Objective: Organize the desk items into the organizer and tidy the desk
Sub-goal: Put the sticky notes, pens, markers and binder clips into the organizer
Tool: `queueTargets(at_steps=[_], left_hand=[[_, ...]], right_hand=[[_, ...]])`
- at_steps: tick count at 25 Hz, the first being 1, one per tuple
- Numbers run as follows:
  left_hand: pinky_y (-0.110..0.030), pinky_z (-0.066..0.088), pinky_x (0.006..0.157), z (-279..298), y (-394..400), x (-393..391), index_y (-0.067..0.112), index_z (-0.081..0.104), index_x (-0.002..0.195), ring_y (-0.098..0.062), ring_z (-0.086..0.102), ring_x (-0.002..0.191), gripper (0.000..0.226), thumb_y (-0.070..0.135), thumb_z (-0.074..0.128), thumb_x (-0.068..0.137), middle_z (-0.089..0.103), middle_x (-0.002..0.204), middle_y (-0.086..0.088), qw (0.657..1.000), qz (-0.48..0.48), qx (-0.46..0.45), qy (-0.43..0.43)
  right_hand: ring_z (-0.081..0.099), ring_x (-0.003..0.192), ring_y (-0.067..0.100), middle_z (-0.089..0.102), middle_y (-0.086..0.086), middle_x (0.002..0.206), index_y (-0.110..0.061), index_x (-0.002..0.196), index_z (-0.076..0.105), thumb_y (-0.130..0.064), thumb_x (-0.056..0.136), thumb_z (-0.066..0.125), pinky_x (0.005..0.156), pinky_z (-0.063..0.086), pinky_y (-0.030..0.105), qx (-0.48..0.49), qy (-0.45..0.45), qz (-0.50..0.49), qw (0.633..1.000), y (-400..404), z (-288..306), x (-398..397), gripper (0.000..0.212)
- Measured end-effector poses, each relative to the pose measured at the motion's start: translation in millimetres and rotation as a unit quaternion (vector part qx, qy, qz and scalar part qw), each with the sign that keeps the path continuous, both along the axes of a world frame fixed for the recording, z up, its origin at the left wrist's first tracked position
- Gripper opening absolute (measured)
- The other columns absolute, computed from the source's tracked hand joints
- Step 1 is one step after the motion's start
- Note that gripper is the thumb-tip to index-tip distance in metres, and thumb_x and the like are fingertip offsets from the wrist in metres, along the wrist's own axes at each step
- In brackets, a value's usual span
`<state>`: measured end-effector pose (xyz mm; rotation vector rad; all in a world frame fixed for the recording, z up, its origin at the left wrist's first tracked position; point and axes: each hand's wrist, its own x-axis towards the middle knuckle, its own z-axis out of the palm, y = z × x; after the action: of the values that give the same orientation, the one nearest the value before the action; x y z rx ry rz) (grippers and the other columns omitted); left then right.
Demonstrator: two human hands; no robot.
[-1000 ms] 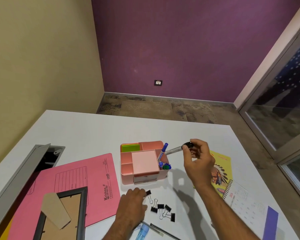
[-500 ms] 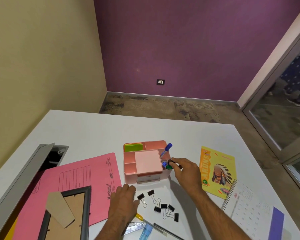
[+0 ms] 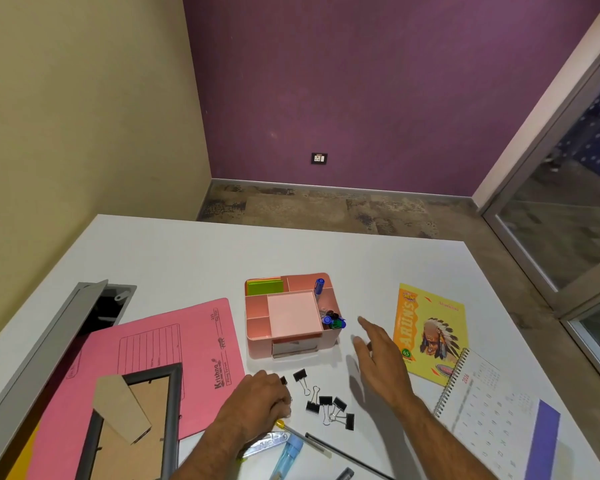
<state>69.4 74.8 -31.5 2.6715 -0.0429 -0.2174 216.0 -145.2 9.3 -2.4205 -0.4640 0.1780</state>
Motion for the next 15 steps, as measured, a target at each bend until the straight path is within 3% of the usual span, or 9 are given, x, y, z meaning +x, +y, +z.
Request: queueTargets(at_steps=[4, 9, 12, 15], left_hand=[[-0.034, 0.039, 0.08, 4, 0, -5, 0.027, 0.07, 0.106, -0.02, 0.051, 0.101, 0.019, 0.028, 0.056, 0.094, 0.065, 0.109, 0.002, 0.992, -0.072, 0.101, 0.018], [-0.039, 0.042, 0.072, 2, -7, -14, 0.016, 0.068, 0.094, -0.027, 0.055, 0.091, 0.013, 0.012, 0.057, 0.09, 0.067, 0.096, -0.006, 0.974, -0.111, 0.199, -0.012], [-0.036, 0.035, 0.075, 6, -11, -16, 0.02, 0.06, 0.098, -0.025, 0.052, 0.097, 0.011, 0.015, 0.053, 0.091, 0.065, 0.103, -0.003, 0.985, -0.067, 0.161, -0.006], [-0.032, 0.039, 0.074, 16, -10, -17, 0.025, 0.058, 0.098, -0.018, 0.051, 0.095, 0.008, 0.026, 0.052, 0.092, 0.063, 0.103, 0.003, 0.999, -0.007, 0.034, -0.03]], right_hand=[[0.062, 0.087, 0.006, 0.063, -0.005, 0.121, -0.024, 0.12, 0.063, -0.024, 0.097, 0.052, 0.083, 0.049, 0.026, 0.019, -0.014, -0.013, 1.0, -13, -6, -21, 0.026], [0.061, 0.081, 0.0, 0.068, -0.013, 0.106, -0.026, 0.106, 0.068, -0.027, 0.092, 0.056, 0.074, 0.048, 0.018, -0.006, -0.012, 0.015, 1.0, -20, -15, -52, 0.019], [0.058, 0.078, -0.003, 0.069, -0.015, 0.102, -0.031, 0.103, 0.069, -0.034, 0.088, 0.056, 0.075, 0.048, 0.019, -0.023, -0.008, 0.033, 0.999, -16, -13, -67, 0.02], [0.054, 0.086, -0.004, 0.068, -0.016, 0.106, -0.034, 0.109, 0.067, -0.041, 0.085, 0.056, 0.083, 0.044, 0.02, -0.061, 0.002, 0.09, 0.994, -3, 0, -80, 0.027]])
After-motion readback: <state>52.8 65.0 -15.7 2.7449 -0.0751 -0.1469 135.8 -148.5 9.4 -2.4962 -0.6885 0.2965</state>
